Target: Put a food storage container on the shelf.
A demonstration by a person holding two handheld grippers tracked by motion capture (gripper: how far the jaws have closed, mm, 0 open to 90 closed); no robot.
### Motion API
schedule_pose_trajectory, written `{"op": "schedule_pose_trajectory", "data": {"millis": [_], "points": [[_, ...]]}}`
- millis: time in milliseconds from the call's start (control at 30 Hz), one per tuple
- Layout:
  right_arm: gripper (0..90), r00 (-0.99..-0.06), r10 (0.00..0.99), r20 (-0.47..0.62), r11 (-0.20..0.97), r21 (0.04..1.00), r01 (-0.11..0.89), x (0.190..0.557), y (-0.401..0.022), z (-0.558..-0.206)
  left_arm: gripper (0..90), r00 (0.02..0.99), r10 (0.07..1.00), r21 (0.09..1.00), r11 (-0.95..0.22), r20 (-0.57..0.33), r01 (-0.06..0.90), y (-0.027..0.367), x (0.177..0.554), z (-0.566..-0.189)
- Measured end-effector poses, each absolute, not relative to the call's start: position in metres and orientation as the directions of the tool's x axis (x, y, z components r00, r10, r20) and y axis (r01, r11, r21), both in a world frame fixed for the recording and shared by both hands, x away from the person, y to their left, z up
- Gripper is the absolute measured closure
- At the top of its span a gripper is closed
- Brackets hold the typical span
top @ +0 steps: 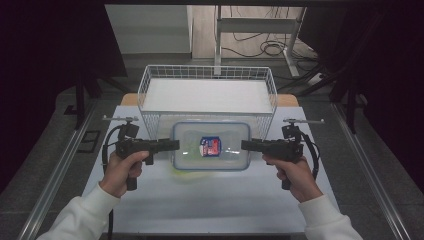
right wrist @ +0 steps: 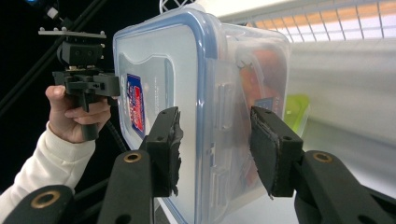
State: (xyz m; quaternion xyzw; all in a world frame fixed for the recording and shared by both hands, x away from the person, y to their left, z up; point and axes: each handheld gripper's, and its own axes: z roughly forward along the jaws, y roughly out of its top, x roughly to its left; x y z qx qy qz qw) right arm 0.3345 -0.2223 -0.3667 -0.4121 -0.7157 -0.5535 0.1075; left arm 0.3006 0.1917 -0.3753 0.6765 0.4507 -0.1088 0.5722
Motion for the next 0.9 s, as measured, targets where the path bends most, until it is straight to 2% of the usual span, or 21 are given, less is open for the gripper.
{"op": "schedule_pose_trajectory", "data": {"millis": [900], "points": [[54.2,-0.669,0.488,0.560,0.058,0.745,0.665,0.390,-0.210,-0.315,54.9,0.618,0.473,0.720,0.051,-0.628,0.692,0.204,0.361,-0.331]]}}
